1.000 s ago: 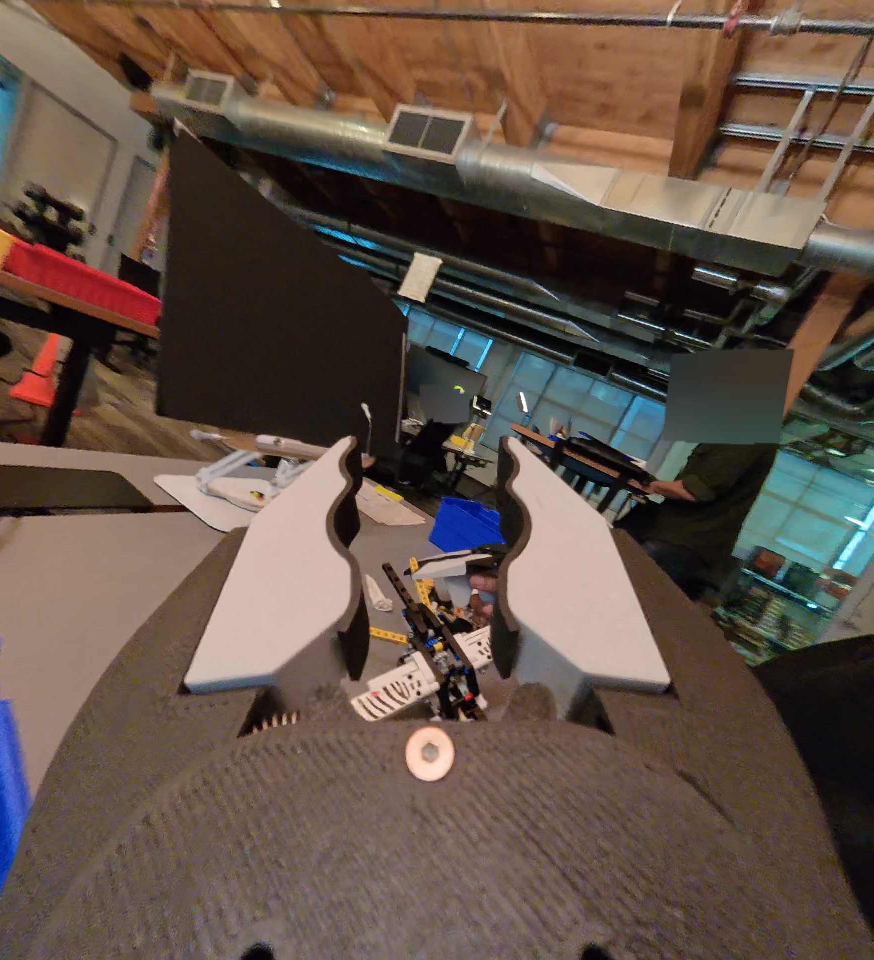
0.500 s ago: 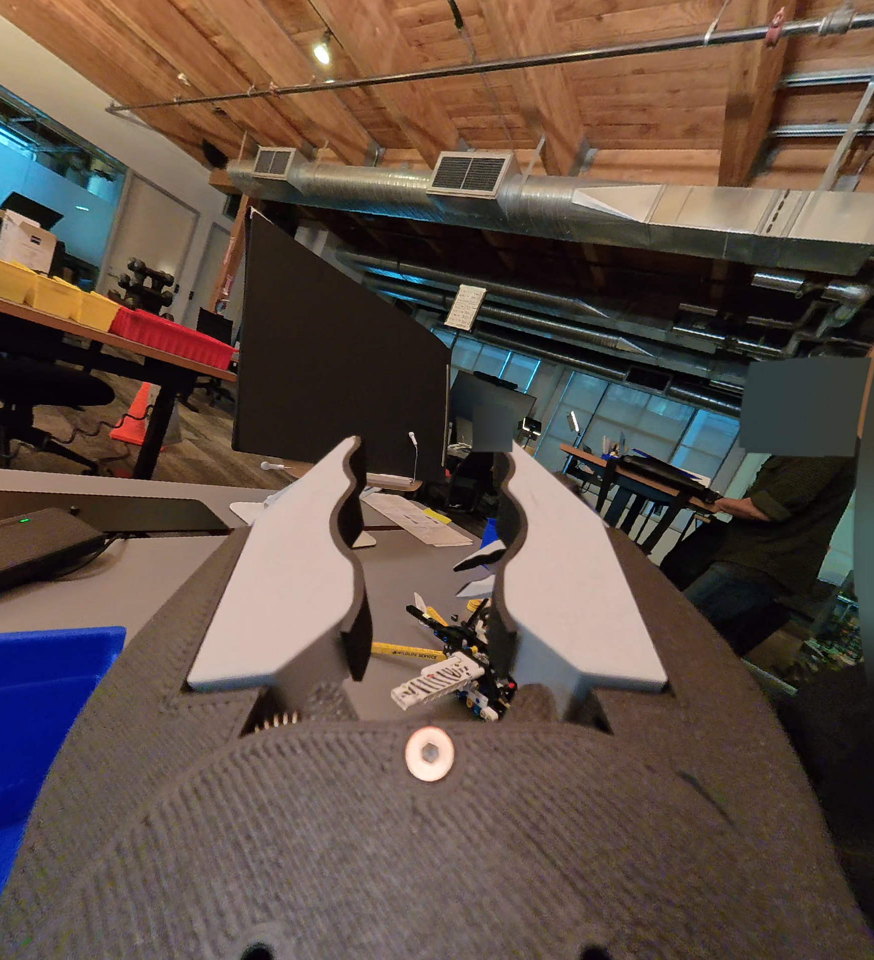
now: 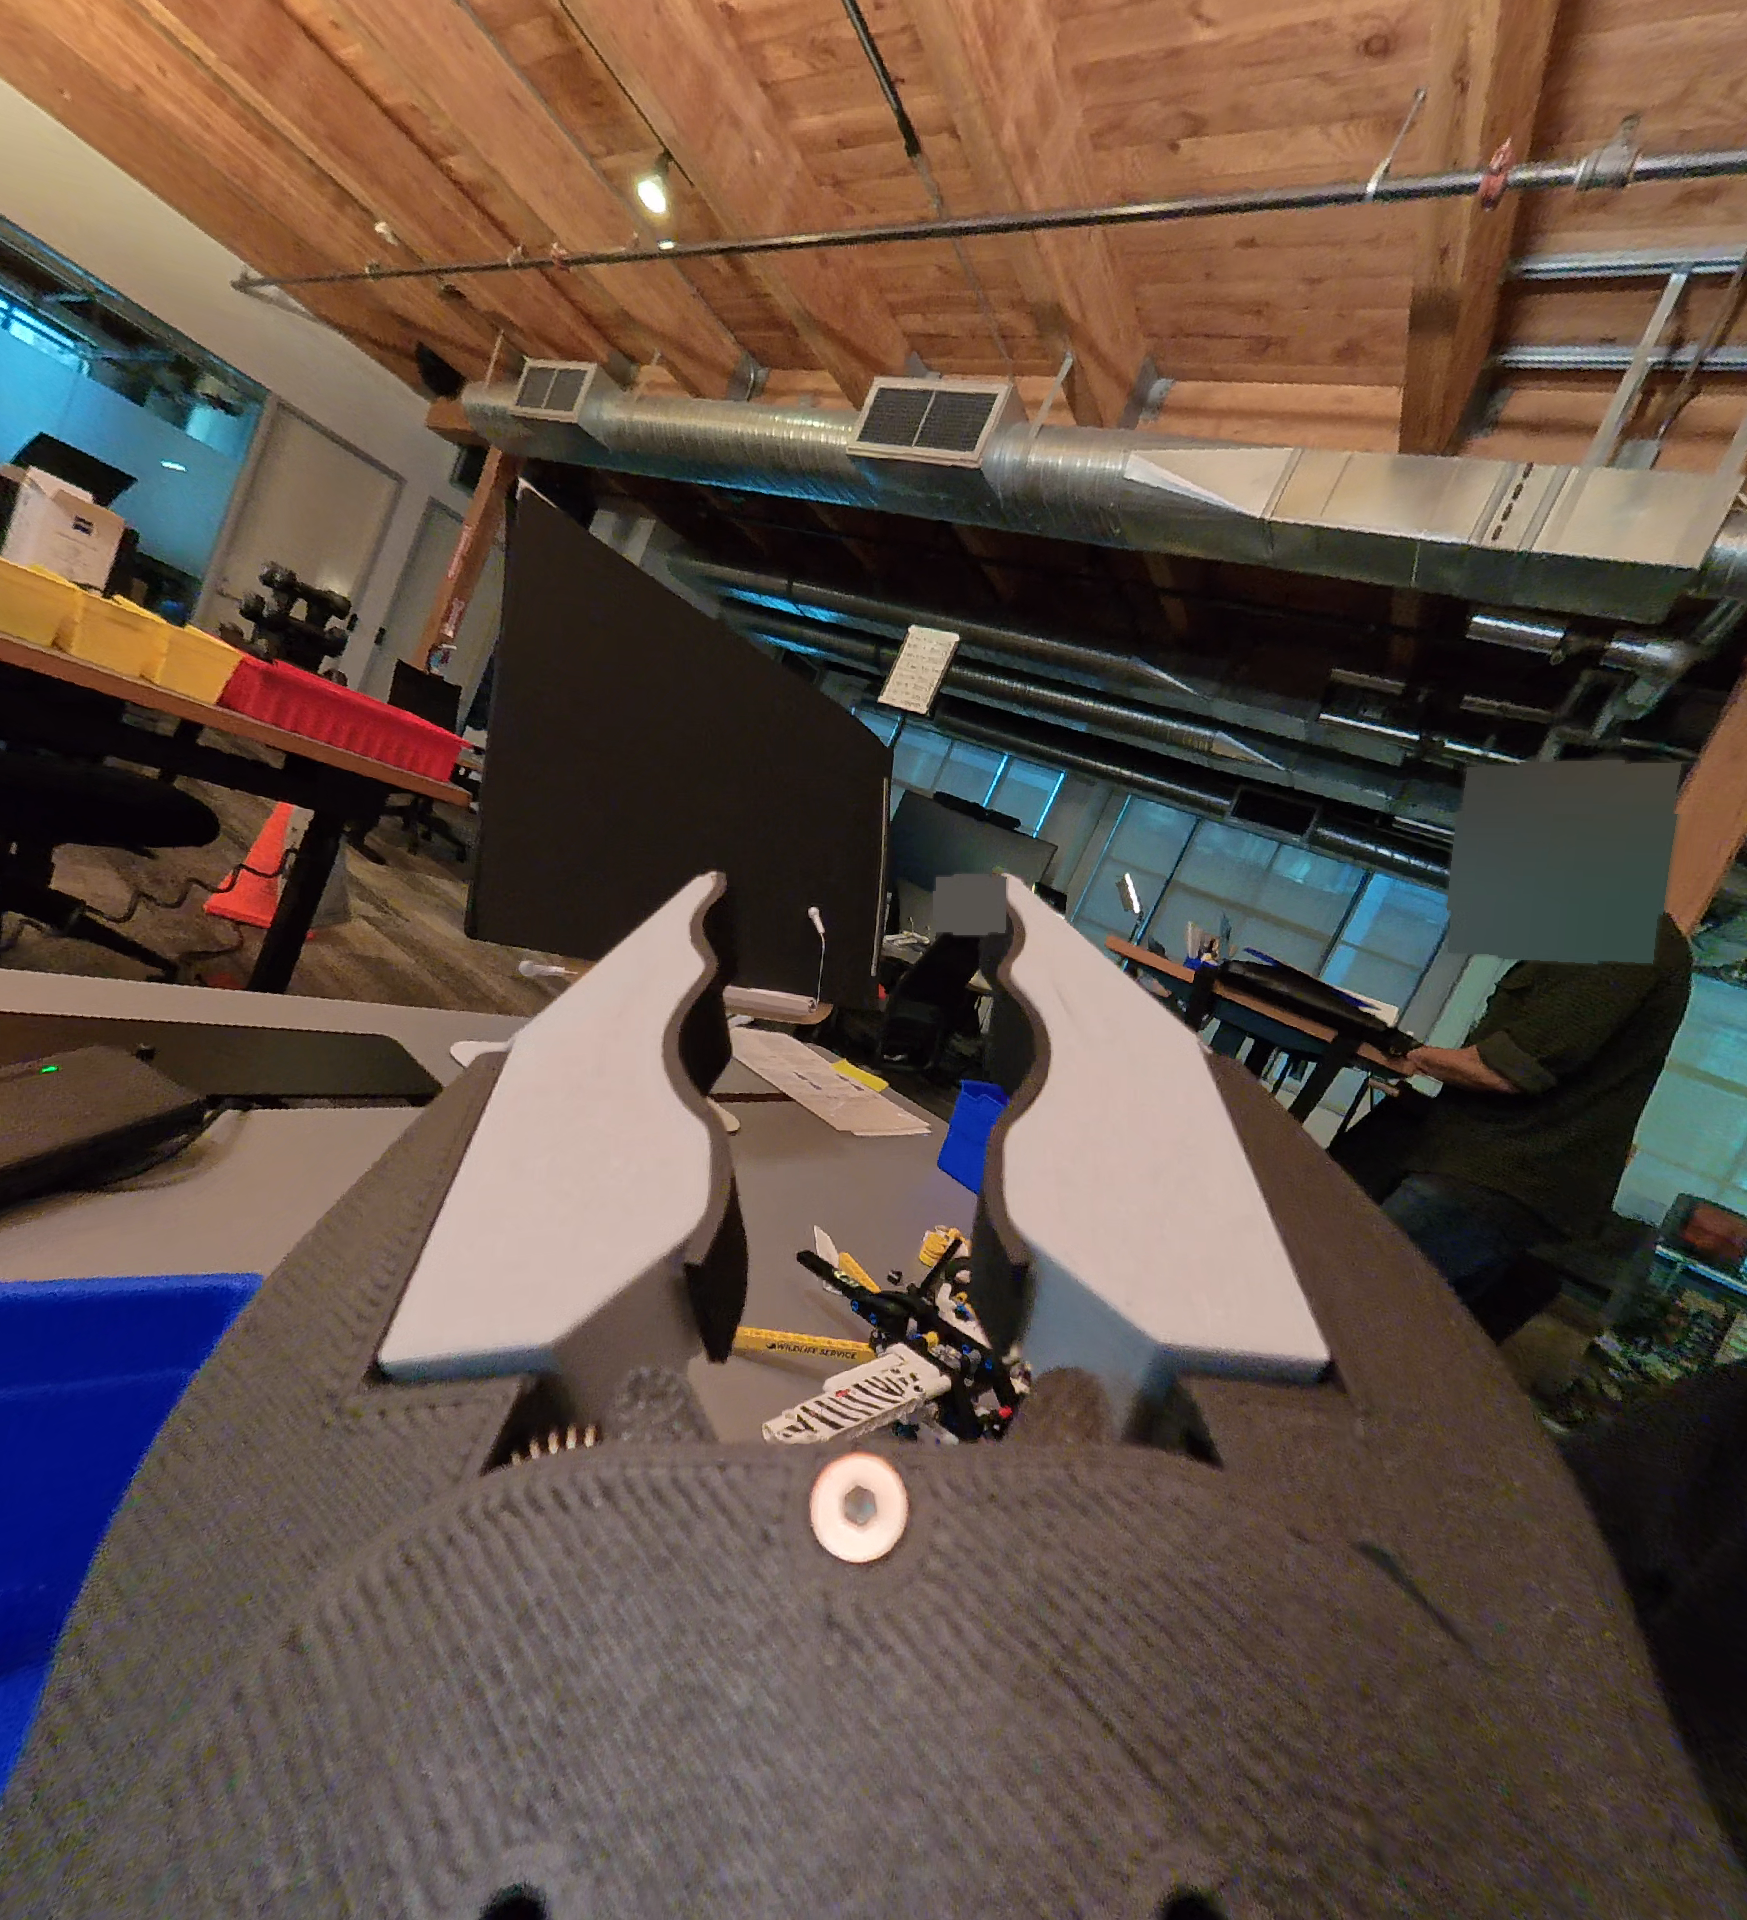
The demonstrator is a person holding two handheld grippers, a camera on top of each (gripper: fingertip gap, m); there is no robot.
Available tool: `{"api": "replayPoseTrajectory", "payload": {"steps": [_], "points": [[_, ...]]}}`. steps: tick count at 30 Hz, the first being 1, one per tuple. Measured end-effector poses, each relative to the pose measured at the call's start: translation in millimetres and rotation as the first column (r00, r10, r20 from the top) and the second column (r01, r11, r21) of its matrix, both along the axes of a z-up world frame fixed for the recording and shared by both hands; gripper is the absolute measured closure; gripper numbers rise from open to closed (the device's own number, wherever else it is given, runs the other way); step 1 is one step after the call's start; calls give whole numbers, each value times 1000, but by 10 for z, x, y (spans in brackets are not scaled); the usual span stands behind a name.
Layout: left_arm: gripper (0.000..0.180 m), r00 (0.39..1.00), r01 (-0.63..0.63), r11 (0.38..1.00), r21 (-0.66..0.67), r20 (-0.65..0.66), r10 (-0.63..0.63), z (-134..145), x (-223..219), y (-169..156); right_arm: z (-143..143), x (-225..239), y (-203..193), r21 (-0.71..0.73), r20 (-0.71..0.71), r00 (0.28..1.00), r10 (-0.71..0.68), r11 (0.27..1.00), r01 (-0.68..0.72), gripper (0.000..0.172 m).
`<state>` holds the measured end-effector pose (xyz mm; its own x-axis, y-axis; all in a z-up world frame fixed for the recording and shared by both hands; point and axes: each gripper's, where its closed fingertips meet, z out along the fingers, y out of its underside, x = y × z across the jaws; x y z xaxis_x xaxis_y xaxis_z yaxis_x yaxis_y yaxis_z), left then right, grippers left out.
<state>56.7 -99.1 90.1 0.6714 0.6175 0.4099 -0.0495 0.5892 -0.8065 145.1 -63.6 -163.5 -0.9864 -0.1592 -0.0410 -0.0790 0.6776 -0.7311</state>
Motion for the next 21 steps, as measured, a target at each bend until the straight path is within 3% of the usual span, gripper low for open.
{"api": "replayPoseTrajectory", "payload": {"steps": [12, 17, 21], "points": [[135, 1000, -3, 998, 67, -12, 4, 36, 75, -195, -138, -7, -147, 79, -30, 1000, 8, 997, -6, 167], [136, 1000, 8, 998, 62, -7, -7, 34, 57, -121, 187, -79, -52, -29, -80, 996, -45, 999, 43, 169], [136, 999, 37, 999, 31, 18, -37, -17, -24, 77, 645, -313, 347, -155, -138, 973, -185, 974, 164, 170]]}}
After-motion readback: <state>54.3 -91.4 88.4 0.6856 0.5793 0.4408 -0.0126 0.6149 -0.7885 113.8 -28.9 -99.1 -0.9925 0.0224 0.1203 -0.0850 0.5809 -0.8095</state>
